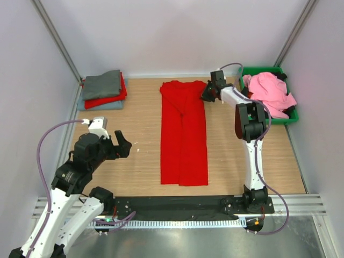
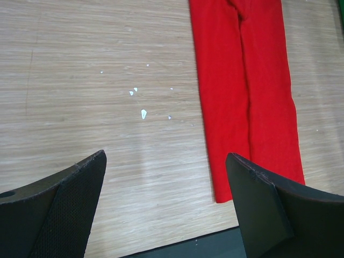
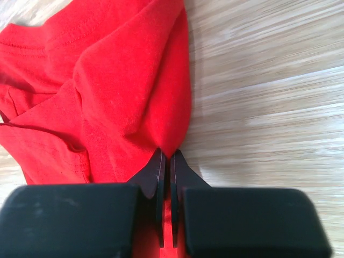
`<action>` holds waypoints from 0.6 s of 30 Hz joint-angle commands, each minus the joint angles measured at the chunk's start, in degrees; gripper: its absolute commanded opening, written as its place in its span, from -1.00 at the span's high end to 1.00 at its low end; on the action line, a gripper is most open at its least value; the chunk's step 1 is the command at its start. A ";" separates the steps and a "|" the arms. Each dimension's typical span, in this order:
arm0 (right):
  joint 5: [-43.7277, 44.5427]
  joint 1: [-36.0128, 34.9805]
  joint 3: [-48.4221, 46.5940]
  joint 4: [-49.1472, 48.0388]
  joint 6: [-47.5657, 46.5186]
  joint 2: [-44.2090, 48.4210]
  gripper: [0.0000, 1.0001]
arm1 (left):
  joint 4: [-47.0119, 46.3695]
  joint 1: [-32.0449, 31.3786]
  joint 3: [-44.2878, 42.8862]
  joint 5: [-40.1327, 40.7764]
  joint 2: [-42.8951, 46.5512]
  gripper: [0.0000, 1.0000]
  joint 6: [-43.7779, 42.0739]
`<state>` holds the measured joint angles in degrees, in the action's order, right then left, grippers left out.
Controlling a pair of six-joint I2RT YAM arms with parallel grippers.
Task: Fold and stack the t-shirts
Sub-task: Fold the tshirt
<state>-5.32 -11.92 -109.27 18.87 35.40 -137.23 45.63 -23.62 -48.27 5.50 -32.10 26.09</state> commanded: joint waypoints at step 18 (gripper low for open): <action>13.40 -0.65 3.85 19.53 -9.21 23.16 -0.43 | -1.33 -0.03 -1.39 -2.23 -9.45 -0.74 4.12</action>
<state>-0.12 -12.80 -111.53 31.97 27.49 -131.09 45.60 -23.62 -48.34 5.30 -36.77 27.09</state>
